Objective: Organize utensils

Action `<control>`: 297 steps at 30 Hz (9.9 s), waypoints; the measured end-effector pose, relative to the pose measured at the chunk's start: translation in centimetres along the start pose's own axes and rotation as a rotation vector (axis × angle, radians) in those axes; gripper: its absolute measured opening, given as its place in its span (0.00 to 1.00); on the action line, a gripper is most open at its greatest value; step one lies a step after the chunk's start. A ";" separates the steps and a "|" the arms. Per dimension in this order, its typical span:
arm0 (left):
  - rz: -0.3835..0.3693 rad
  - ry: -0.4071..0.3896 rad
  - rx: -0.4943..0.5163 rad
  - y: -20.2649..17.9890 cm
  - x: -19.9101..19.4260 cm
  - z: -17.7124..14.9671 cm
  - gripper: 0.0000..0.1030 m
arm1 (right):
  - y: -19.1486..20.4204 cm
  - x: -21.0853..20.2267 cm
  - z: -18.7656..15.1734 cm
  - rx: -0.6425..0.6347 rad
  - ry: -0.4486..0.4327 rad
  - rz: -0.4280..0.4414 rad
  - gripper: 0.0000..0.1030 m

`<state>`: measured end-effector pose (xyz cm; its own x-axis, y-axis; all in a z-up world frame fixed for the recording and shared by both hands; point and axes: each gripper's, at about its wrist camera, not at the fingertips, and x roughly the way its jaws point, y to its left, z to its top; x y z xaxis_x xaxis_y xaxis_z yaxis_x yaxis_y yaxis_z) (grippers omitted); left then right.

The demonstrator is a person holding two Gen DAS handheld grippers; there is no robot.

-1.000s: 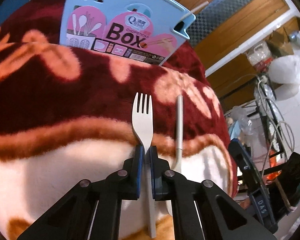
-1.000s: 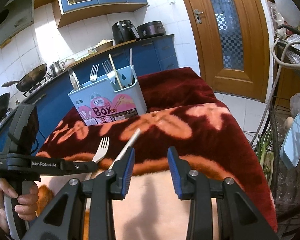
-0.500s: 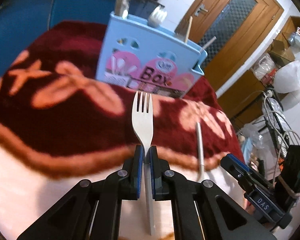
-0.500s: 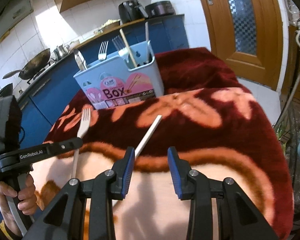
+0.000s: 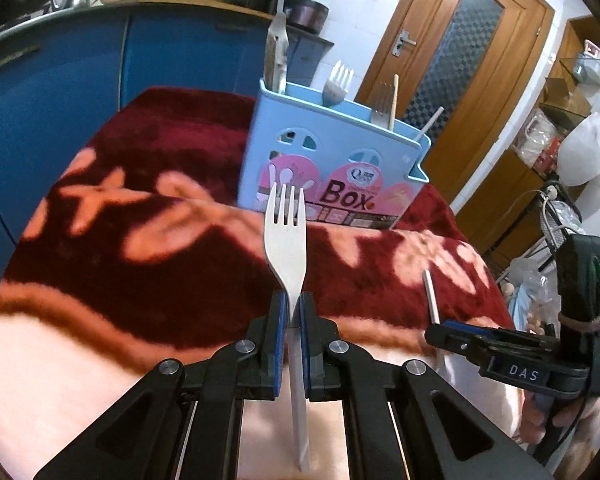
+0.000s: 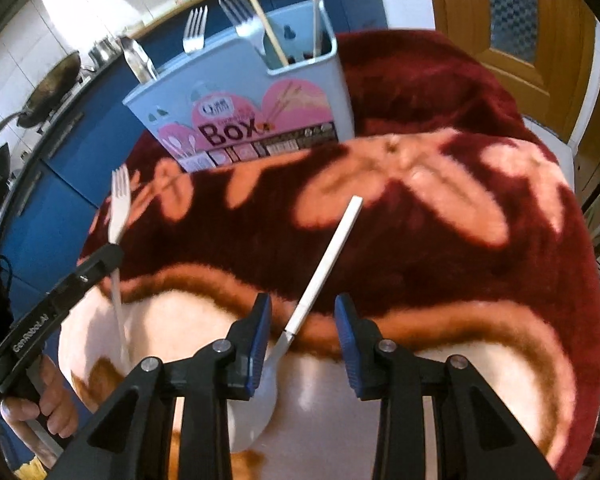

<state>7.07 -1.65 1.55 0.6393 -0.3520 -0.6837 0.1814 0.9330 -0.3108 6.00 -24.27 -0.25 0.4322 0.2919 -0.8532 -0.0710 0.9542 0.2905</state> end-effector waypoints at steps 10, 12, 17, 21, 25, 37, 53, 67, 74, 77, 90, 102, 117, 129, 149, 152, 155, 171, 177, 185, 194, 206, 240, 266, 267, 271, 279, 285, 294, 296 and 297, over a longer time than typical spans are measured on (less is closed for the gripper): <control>0.030 -0.039 -0.003 1.2 -0.5 0.1 0.06 | 0.9 1.1 1.4 -0.046 0.088 -0.100 0.16; 0.026 -0.042 -0.008 1.4 -0.6 0.1 0.06 | 0.6 1.1 1.5 -0.033 0.085 -0.088 0.11; 0.011 -0.064 -0.006 1.4 -1.1 0.4 0.06 | -0.5 0.1 1.2 0.017 0.022 -0.003 0.07; 0.001 -0.092 0.003 1.2 -1.6 1.0 0.06 | -0.6 -1.5 0.9 0.033 -0.062 0.075 0.07; -0.016 -0.119 0.012 0.8 -2.0 1.6 0.06 | -0.3 -3.4 1.0 0.016 -0.187 0.116 0.07; -0.087 -0.246 0.055 -1.3 -3.3 5.5 0.06 | 1.5 -6.9 2.8 -0.030 -0.532 0.168 0.07; -0.003 -0.497 0.144 -3.2 -4.2 13.5 0.06 | 0.5 -7.1 4.4 -0.052 -0.669 0.145 0.07; 0.022 -0.501 0.134 -2.8 0.8 13.7 0.06 | -0.6 -7.9 6.2 -0.038 -0.760 0.097 0.07; 0.024 -0.474 0.147 -2.9 2.0 13.0 0.06 | -0.6 -7.4 6.6 -0.032 -0.762 0.092 0.07; 0.023 -0.471 0.148 -2.9 2.3 13.0 0.06 | -0.3 -7.3 6.9 -0.041 -0.762 0.087 0.07; 0.024 -0.442 0.144 -2.5 3.4 12.7 0.06 | 1.5 -7.2 9.2 -0.111 -0.845 0.017 0.07; 0.029 -0.416 0.151 -2.6 4.6 12.3 0.06 | 2.0 -4.5 12.6 -0.145 -0.919 -0.031 0.07; 0.011 -0.350 0.099 -1.8 5.4 12.7 0.22 | 1.5 -3.0 11.2 -0.157 -0.843 -0.015 0.28; 0.019 -0.372 0.106 -2.4 1.8 11.7 0.35 | 2.5 -7.2 8.7 -0.162 -0.874 0.013 0.28; 0.105 -0.385 0.159 -2.6 -7.2 5.2 0.35 | 5.4 -11.3 -0.1 -0.141 -0.783 0.068 0.33; 0.110 -0.375 0.156 -2.3 -8.0 3.9 0.35 | 5.3 -11.4 -1.8 -0.135 -0.772 0.063 0.34; 0.116 -0.377 0.161 -2.0 -8.5 2.8 0.35 | 5.1 -11.3 -3.3 -0.128 -0.767 0.053 0.39; 0.204 -0.366 0.178 -0.8 -5.6 -3.8 0.51 | 4.2 -6.5 -9.3 -0.178 -0.752 -0.064 0.66; 0.219 -0.396 0.195 -0.9 -4.7 -4.8 0.75 | 4.1 -5.8 -9.6 -0.193 -0.784 -0.099 0.95; 0.235 -0.405 0.201 -0.9 -4.0 -5.2 0.79 | 3.9 -4.6 -9.1 -0.201 -0.767 -0.187 1.00; 0.255 -0.393 0.201 -1.1 -3.5 -5.3 0.79 | 2.7 -4.4 -8.9 -0.145 -0.769 -0.188 1.00; 0.256 -0.400 0.201 -1.0 -3.7 -5.4 0.79 | 2.6 -4.4 -8.9 -0.152 -0.773 -0.190 1.00; 0.257 -0.403 0.199 -1.0 -3.7 -5.4 0.79 | 2.6 -4.4 -8.9 -0.153 -0.772 -0.190 1.00; 0.274 -0.411 0.198 -1.2 -3.9 -5.5 0.79 | 2.7 -4.4 -8.9 -0.152 -0.771 -0.191 1.00; 0.272 -0.411 0.198 -1.1 -4.0 -5.5 0.79 | 2.6 -4.4 -8.9 -0.152 -0.771 -0.191 1.00; 0.270 -0.411 0.196 -1.2 -4.0 -5.5 0.79 | 2.6 -4.4 -8.9 -0.152 -0.771 -0.191 1.00; 0.270 -0.410 0.196 -1.3 -3.9 -5.6 0.79 | 2.6 -4.4 -8.9 -0.152 -0.771 -0.190 1.00; 0.270 -0.411 0.195 -1.3 -3.9 -5.5 0.79 | 2.6 -4.4 -8.9 -0.152 -0.771 -0.190 1.00; 0.269 -0.410 0.196 -1.3 -3.9 -5.5 0.79 | 2.6 -4.4 -8.9 -0.152 -0.771 -0.190 1.00; 0.269 -0.410 0.195 -1.3 -3.9 -5.5 0.79 | 2.7 -4.4 -8.9 -0.151 -0.770 -0.190 1.00; 0.268 -0.410 0.195 -1.3 -3.8 -5.5 0.79 | 2.6 -4.4 -8.9 -0.151 -0.770 -0.190 1.00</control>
<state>0.26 -1.93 0.96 0.9150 -0.0770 -0.3959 0.0816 0.9967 -0.0052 -4.06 -22.53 0.43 0.9434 0.0494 -0.3279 -0.0310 0.9976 0.0612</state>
